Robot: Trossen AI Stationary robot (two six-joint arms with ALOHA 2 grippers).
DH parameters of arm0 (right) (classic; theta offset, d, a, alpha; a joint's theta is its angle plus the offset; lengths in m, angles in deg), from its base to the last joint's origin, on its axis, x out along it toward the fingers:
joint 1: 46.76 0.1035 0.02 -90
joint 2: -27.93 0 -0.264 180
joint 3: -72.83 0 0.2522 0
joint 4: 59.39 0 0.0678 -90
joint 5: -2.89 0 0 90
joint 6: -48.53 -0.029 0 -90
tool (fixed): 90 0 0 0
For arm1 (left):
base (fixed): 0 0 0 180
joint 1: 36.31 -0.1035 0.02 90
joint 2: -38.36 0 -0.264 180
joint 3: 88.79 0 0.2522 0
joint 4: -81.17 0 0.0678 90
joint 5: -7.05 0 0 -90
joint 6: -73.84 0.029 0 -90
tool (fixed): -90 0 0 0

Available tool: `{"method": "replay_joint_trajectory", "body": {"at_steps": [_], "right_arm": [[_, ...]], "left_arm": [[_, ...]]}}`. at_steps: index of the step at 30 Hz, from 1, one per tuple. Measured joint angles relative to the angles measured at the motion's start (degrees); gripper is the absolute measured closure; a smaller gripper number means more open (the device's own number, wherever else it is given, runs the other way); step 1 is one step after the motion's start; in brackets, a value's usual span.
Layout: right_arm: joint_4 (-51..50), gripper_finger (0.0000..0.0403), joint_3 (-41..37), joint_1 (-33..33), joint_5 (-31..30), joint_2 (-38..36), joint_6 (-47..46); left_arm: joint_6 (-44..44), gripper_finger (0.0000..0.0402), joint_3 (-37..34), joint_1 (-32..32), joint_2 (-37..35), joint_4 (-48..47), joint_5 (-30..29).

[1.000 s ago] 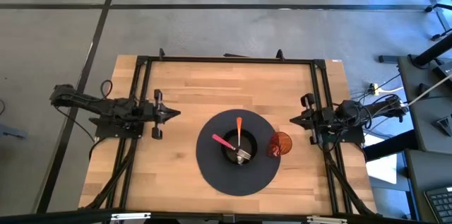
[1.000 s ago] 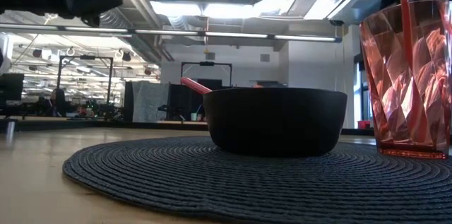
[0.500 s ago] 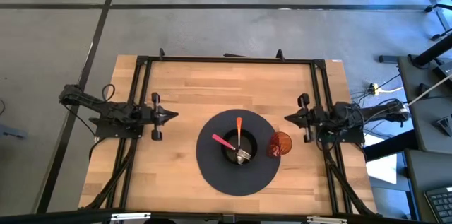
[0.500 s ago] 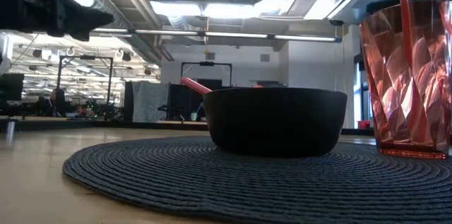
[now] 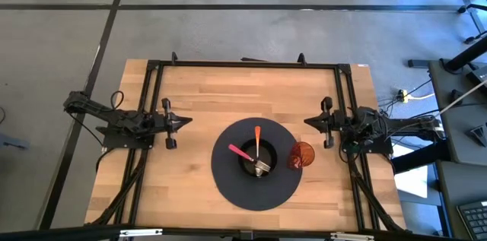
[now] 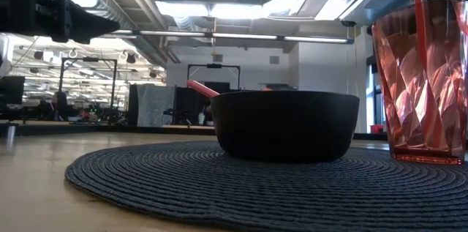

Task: Pick & Place Utensil
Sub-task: Return to Home Position

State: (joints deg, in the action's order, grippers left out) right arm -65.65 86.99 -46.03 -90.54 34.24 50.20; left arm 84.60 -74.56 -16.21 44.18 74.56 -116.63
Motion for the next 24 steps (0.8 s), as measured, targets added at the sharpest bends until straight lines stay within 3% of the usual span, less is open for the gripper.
{"method": "replay_joint_trajectory", "body": {"at_steps": [10, 24], "right_arm": [[0.33, 0.0367, 0.0, 0.02, 0.03, -0.02, -0.01], [0.32, 0.0363, 0.0, 0.02, 0.04, -0.02, 0.21]], "left_arm": [[0.46, 0.04, 0.0, 0.0, 0.12, 0.33, 0.18], [0.48, 0.04, 0.0, 0.0, 0.12, 0.33, 0.23]]}}
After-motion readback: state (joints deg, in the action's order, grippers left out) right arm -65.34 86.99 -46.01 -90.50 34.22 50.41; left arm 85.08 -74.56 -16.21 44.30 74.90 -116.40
